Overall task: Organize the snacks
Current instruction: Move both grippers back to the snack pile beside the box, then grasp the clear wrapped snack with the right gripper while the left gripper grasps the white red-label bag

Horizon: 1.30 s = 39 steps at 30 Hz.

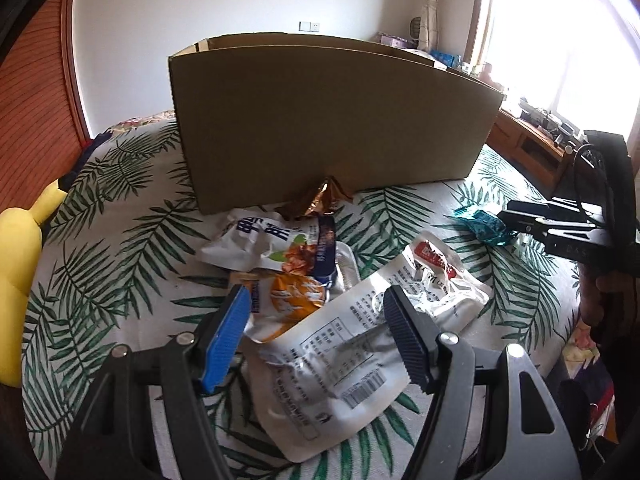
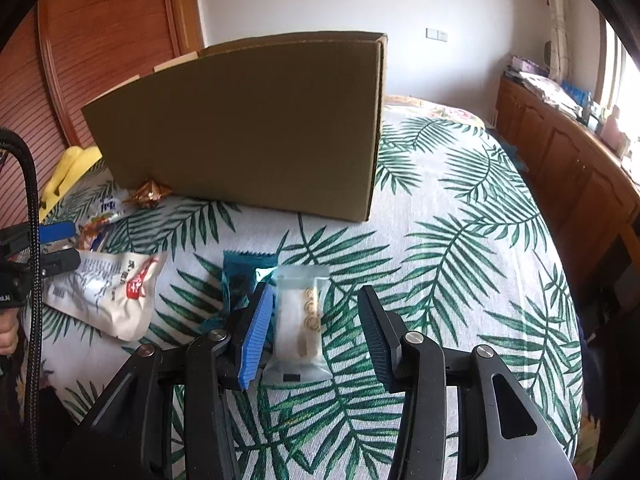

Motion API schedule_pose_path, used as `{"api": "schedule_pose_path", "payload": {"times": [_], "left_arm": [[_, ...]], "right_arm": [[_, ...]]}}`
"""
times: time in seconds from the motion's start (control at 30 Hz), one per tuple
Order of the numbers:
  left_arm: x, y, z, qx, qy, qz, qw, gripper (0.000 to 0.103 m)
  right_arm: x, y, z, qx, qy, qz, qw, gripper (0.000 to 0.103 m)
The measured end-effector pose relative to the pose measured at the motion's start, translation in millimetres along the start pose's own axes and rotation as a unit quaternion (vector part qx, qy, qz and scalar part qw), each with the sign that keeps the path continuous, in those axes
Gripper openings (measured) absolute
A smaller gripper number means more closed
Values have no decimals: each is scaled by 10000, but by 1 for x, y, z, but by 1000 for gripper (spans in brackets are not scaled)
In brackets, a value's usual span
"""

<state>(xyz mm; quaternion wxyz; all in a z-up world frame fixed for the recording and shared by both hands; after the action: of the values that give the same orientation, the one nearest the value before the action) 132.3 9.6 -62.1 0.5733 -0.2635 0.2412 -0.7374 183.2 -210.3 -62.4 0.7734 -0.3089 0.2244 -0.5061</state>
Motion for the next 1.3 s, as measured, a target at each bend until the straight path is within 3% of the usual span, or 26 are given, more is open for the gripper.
{"api": "schedule_pose_path", "payload": {"times": [0.3,0.53,0.93,1.03,1.3], "left_arm": [[16,-6,8,1,274,-59,9996,70],[37,-7,8,-117,866,-175,9960,70],[68,12,4,-685,1765,-579,9802,70],[77,18,2,-767,2059,-528,9741,75],[77,27,5,-854,1914,-641,9757,83]], "right_arm": [[-15,12,-4,-267,-412,-28,9988,45],[-13,14,-5,-249,-398,17,9989,46],[-9,14,-7,-230,-356,53,9991,46],[-9,13,-8,-230,-356,55,9991,46],[-8,13,-8,-225,-351,54,9991,46]]}}
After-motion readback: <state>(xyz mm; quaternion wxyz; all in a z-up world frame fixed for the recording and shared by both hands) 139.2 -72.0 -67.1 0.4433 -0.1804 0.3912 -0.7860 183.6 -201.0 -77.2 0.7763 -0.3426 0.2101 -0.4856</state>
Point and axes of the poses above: each gripper's, at about its wrist camera, not at the fingertips, and y roughly the way its jaws point, x to its right, z to its top, the point moved 3 cm from there along y, roughly the way its jaws point, and after that the axes turned 4 degrees about x, right-handed, at the moved point
